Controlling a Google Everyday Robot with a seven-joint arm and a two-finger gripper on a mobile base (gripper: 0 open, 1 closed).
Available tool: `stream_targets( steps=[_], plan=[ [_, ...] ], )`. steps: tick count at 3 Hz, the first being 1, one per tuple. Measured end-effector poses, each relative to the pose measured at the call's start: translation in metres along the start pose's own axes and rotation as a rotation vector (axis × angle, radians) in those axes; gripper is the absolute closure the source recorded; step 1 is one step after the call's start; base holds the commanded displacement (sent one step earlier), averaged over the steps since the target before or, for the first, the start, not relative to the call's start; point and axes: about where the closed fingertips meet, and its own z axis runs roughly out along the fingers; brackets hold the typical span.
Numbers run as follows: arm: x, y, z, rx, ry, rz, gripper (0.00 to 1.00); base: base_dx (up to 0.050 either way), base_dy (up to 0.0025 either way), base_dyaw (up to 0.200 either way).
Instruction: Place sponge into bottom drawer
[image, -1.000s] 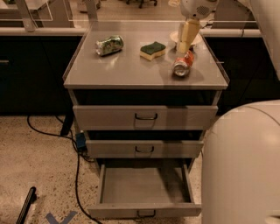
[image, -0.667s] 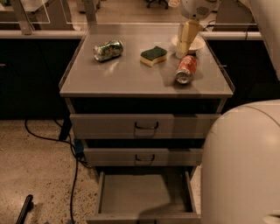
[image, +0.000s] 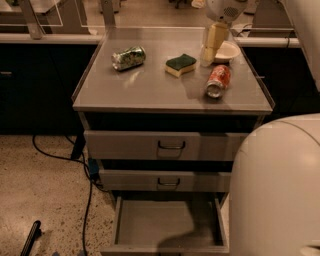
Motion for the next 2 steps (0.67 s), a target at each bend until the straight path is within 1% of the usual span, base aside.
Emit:
stream_targets(
  steps=[1,2],
  plan=[
    [0.0000,0.0000,0.0000,0.000,0.000,0.000,0.00,0.049,0.00001,0.000],
    [0.0000,-0.0001,0.0002,0.000,0.000,0.000,0.00,0.000,0.00000,0.000]
  ],
)
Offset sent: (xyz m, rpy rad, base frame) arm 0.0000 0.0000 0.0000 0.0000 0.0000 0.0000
